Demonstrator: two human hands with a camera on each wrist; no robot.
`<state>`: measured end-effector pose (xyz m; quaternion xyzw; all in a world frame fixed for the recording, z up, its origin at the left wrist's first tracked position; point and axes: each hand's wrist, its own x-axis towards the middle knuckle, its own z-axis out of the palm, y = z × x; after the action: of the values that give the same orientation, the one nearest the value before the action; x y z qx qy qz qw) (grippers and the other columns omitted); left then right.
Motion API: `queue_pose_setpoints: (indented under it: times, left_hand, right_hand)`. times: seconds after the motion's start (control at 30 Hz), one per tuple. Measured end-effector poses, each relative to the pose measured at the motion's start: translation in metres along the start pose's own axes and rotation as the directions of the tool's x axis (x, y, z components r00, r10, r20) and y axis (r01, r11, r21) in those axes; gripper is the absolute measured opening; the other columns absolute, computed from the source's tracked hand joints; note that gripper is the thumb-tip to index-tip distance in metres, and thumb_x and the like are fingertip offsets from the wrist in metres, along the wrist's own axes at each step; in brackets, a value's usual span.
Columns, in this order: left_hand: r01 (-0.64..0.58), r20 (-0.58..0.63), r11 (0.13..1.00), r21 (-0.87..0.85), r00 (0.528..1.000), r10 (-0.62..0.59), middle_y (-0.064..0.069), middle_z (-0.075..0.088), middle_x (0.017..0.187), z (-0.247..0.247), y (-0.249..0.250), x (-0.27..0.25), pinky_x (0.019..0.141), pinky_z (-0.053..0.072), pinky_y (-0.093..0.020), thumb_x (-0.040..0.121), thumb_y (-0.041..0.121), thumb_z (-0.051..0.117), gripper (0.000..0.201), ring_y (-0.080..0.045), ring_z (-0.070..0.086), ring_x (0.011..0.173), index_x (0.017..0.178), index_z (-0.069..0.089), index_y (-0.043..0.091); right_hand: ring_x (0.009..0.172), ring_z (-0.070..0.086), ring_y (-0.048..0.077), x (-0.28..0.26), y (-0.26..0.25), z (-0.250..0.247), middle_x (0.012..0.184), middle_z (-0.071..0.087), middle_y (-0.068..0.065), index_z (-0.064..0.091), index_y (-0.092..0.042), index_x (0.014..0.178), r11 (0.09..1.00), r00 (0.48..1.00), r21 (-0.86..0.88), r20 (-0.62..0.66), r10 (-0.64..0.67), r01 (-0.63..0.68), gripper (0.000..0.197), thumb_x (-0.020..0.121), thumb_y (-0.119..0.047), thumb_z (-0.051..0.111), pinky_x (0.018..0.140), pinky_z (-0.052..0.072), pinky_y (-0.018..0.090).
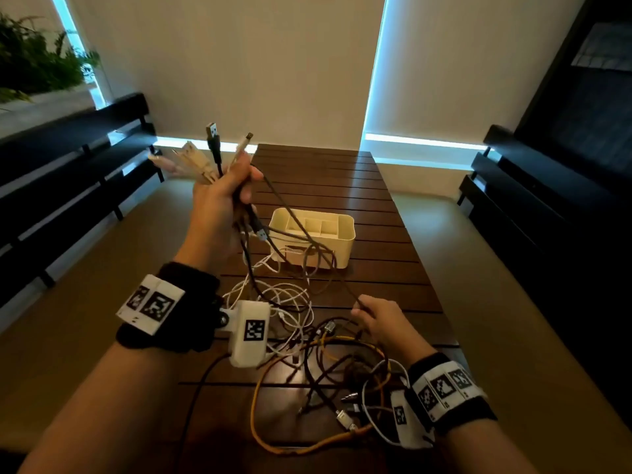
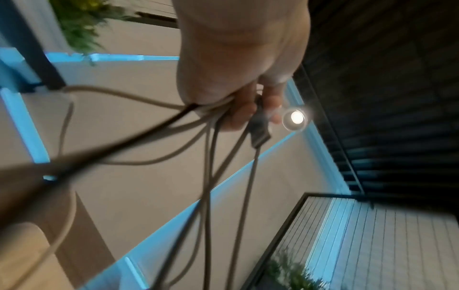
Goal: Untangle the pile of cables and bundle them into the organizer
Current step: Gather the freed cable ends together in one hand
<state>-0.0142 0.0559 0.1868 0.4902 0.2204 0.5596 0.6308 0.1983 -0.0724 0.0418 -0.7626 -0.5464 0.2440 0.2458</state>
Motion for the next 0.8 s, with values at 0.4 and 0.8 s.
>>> queue_pose_setpoints:
  times: [0.4,0.8]
  left_hand:
    - [0.099,-0.296,0.929,0.357,0.955,0.012,0.003,0.053,0.063,-0.03,-0.012,0.006,0.047,0.037,-0.016,0.088,0.029,0.064,0.021,-0.007,0.048,0.056,0.069,0.06,0.02]
    - [0.225,-0.438,0.693,0.685,0.887,0.145,-0.016,0.057,0.112,-0.055,-0.034,0.016,0.063,0.044,-0.024,0.078,-0.005,0.053,0.036,-0.03,0.059,0.096,0.109,0.059,0.011]
  right_hand:
    - [0.078,0.057,0.018,0.004,0.014,-0.004,0.086,0.062,0.005,0.052,-0.019,0.085,0.974,0.962,0.078,-0.162,0.221,-0.21,0.011,0.095,-0.024,0.05,0.059,0.044,0.023]
    - [0.134,0.037,0.026,0.033,-0.037,0.006,0.155,0.022,0.006,0.04,-0.031,0.138,1.0,0.975,-0.004,0.219,0.02,-0.019,0.05,0.091,-0.039,0.053,0.11,0.034,0.041]
